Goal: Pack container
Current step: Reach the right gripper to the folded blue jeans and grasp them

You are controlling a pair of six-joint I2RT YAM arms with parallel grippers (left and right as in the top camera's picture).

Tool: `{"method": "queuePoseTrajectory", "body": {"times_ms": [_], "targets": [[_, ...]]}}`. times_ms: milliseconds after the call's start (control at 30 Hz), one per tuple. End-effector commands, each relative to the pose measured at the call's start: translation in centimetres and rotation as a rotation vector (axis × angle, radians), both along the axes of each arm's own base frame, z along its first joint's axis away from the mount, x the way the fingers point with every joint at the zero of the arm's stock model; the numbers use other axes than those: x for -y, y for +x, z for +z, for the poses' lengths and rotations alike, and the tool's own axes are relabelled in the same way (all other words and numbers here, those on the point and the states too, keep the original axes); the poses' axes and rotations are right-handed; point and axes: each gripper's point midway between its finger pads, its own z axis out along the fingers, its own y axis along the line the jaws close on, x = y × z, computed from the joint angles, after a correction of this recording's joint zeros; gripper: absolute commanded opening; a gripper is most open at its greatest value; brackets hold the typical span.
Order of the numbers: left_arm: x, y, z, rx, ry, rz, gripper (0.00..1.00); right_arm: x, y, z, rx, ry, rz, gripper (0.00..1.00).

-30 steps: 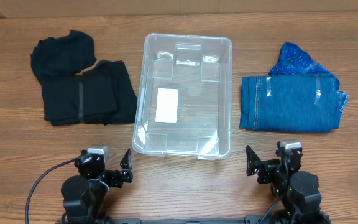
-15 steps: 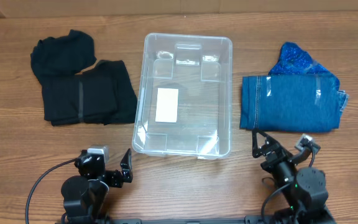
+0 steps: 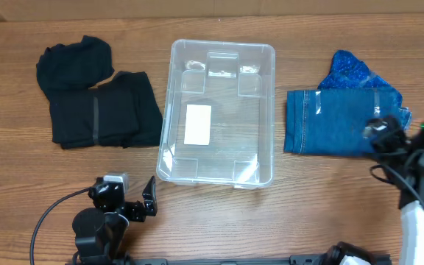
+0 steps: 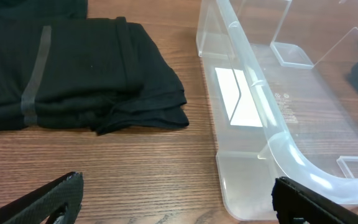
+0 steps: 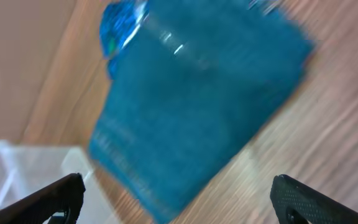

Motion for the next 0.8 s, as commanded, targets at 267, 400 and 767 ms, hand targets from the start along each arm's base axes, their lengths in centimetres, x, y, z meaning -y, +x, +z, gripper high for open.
{"method": "queuePoseTrajectory", "body": {"times_ms": [267,400,767], "targets": [[-0.1,0.0,0.0,0.002,-0.013,0.011,1.0,10.9,-1.7,-7.5,-0.175,0.098,-0.273,1.0],[-0.1,0.0,0.0,0.002,-0.013,0.011,1.0,13.7,2.5,-7.3,-0.065,-0.084,-0.119,1.0],[-0.1,0.0,0.0,0.002,-0.013,0.01,1.0,9.3,7.1,-15.1,0.029,0.023,0.357,1.0]]}}
